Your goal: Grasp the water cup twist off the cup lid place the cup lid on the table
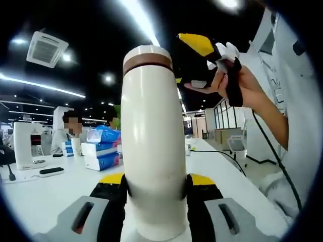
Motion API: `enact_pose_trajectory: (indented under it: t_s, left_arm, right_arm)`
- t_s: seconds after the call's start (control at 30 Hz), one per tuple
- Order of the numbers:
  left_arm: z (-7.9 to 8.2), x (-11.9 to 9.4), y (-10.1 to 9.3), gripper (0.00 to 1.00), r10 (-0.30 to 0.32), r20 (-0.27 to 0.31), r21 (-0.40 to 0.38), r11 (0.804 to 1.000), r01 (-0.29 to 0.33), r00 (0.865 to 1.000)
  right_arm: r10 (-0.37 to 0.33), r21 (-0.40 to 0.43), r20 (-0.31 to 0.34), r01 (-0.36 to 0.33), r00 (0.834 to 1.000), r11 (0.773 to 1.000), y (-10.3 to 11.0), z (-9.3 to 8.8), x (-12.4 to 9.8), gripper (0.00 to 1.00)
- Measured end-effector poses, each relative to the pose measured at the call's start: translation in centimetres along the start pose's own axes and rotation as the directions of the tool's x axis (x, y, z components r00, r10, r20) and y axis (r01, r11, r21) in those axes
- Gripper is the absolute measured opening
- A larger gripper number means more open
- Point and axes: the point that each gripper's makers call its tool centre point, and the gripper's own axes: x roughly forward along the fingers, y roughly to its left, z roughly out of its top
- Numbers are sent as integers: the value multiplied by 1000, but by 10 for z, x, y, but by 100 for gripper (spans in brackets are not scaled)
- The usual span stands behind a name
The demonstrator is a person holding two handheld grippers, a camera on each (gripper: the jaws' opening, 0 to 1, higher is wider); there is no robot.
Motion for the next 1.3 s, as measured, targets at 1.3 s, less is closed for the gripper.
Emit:
enact_pose_trajectory:
  t_s: [1.3]
  left_arm:
    - [1, 0, 5, 48, 0, -2, -4, 1000, 0, 1000]
  right_arm:
    - [88, 8, -32, -88, 996, 996, 1, -20, 50, 45]
